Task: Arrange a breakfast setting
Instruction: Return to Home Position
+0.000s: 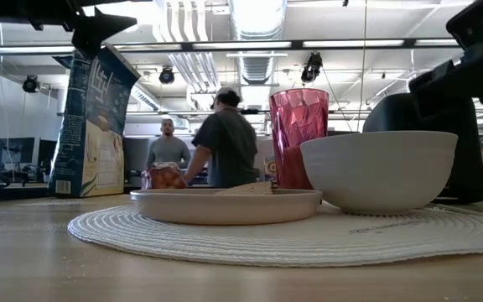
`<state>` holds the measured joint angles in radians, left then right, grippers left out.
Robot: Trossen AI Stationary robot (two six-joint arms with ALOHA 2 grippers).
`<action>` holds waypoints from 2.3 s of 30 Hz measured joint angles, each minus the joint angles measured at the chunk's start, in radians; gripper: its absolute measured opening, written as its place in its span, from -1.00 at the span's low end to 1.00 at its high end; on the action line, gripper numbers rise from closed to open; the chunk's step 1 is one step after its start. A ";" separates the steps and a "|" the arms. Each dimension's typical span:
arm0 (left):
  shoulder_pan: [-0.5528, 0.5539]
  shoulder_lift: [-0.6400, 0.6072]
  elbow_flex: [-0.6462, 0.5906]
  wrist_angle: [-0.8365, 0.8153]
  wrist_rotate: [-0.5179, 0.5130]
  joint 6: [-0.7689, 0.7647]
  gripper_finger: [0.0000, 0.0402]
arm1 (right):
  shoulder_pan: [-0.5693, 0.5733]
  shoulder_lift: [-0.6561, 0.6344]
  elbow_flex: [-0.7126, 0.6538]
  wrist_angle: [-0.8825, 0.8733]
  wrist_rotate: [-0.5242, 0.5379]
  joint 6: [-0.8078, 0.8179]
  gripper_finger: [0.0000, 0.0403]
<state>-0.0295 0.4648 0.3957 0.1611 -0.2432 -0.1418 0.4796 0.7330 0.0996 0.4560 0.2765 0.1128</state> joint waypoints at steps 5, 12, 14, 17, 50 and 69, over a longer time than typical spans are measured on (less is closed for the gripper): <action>0.000 0.051 -0.046 0.079 0.000 -0.007 0.10 | 0.000 0.000 -0.027 0.000 -0.026 0.011 -0.61; 0.000 0.148 -0.106 0.170 0.000 -0.009 0.10 | 0.000 0.001 -0.087 0.078 -0.023 0.045 -0.58; 0.000 0.180 -0.114 0.179 0.000 -0.009 0.10 | 0.000 0.001 -0.087 0.080 -0.023 0.041 -0.57; 0.000 0.234 -0.129 0.226 0.000 -0.009 0.10 | 0.000 0.001 -0.088 0.077 -0.023 0.025 -0.58; -0.002 0.500 -0.384 0.667 0.053 0.072 0.01 | 0.000 0.002 -0.089 0.073 0.012 0.220 -0.62; -0.002 0.129 -0.386 0.224 0.008 0.196 0.01 | 0.000 0.003 -0.089 0.073 0.012 0.220 -0.66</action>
<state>-0.0319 0.5941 0.0097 0.3850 -0.2356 0.0546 0.4793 0.7357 0.0101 0.5285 0.2886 0.3332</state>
